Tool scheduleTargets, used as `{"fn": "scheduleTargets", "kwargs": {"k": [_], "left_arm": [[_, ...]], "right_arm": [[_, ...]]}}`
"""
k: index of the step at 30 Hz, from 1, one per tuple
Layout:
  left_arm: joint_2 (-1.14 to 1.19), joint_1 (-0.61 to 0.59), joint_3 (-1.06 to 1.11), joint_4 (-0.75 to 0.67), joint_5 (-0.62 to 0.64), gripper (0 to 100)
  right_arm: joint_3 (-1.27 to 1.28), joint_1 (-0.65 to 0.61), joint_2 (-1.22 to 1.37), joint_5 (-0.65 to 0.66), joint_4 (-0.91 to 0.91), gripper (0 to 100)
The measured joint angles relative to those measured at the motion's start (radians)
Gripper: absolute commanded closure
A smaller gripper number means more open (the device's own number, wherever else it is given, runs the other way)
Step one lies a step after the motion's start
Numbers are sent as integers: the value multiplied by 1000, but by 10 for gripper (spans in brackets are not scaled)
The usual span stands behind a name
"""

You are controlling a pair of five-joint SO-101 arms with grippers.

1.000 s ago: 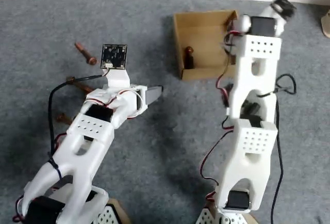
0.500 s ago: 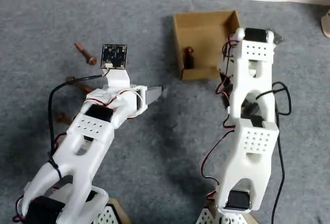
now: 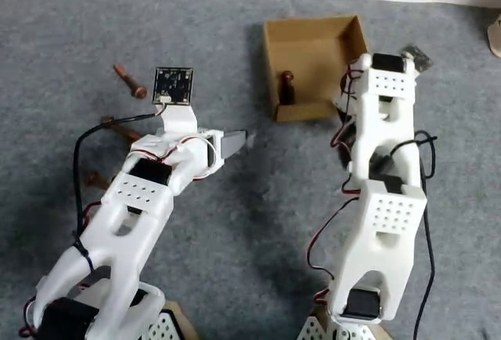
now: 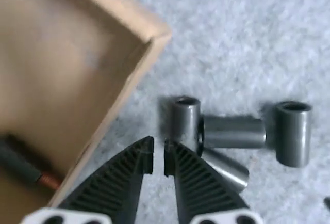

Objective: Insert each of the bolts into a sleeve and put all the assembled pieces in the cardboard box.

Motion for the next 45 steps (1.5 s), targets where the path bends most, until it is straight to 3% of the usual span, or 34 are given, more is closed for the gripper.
{"fn": "scheduleTargets", "kwargs": {"k": [15,23,45], "left_arm": [[0,0,0,0,0,681],[0,0,0,0,0,681],[0,0,0,0,0,681]], "right_arm": [[35,55,0,0,-3,966],[60,54,0,0,-8,815],[-32,18,221,0,-78,815]]}}
